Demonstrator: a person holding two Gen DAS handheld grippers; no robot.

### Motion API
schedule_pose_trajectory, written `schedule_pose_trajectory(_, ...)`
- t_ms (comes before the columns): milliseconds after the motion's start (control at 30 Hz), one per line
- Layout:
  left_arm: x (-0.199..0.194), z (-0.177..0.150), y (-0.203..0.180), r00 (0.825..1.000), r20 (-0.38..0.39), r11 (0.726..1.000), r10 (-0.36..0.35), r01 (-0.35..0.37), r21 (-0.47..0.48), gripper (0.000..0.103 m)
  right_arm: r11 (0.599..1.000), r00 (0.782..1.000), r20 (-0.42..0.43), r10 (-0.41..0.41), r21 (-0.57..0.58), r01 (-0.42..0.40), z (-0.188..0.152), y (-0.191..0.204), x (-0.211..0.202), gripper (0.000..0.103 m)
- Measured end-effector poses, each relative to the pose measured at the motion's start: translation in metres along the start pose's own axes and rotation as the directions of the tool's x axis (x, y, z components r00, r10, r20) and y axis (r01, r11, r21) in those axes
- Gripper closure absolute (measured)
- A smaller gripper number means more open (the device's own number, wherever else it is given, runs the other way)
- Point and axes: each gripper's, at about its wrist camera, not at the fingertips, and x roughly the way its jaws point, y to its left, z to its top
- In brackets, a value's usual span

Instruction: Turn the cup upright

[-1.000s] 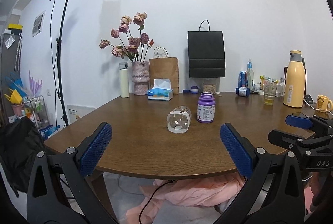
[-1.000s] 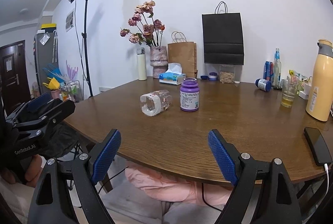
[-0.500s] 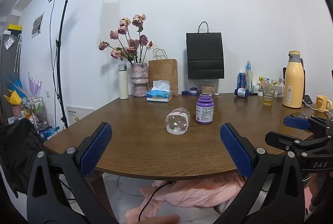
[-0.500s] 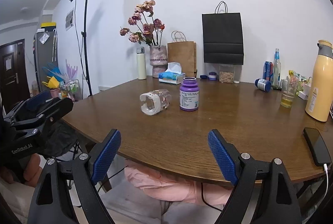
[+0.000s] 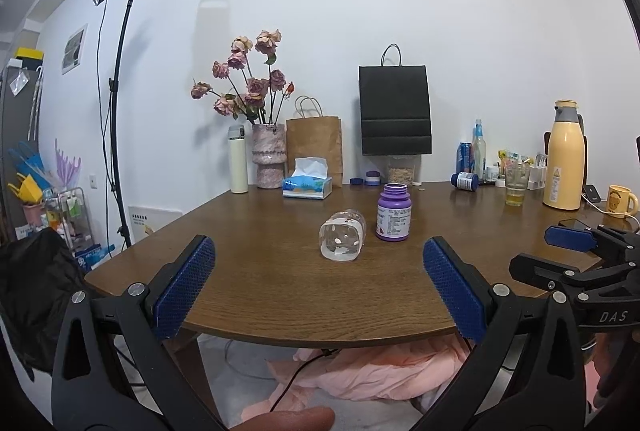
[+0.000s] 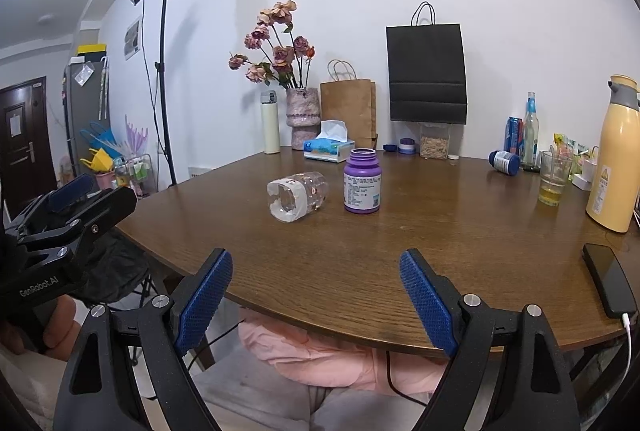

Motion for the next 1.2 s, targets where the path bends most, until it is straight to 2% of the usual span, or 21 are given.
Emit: schedule_pose_trajectory(1200,0.0009,0.0016,-0.0005,1.0,0.007,1.0,0.0,0.0,0.003,0.0,1.0,1.0,-0.007,0.001,-0.002,-0.001,-0.0002,-0.0024,0.001,0.013)
